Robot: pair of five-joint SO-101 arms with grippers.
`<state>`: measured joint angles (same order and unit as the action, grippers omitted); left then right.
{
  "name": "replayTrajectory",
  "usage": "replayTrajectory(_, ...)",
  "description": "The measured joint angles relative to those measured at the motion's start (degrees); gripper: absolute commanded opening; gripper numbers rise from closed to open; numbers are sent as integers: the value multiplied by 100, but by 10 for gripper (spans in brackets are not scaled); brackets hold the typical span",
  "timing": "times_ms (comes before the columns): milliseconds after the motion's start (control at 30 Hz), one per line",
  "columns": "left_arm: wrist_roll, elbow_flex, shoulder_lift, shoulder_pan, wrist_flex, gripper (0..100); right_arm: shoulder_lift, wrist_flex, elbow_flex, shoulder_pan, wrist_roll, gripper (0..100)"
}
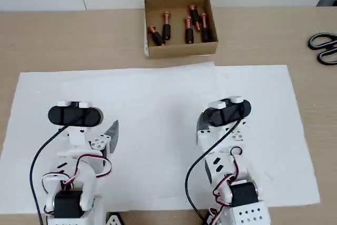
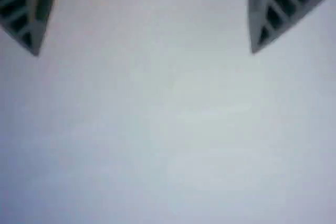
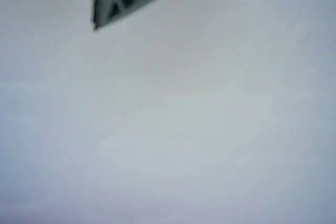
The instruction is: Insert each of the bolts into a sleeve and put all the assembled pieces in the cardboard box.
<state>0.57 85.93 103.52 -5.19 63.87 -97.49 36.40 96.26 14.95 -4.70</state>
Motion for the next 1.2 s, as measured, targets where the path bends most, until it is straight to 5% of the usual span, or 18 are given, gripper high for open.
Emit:
replayTrajectory(833, 0, 721, 0, 0, -18, 244, 0, 0, 0, 0, 0, 133)
replayTrajectory(1200, 0, 721, 0, 0, -18, 244, 0, 853, 0, 0, 0, 133)
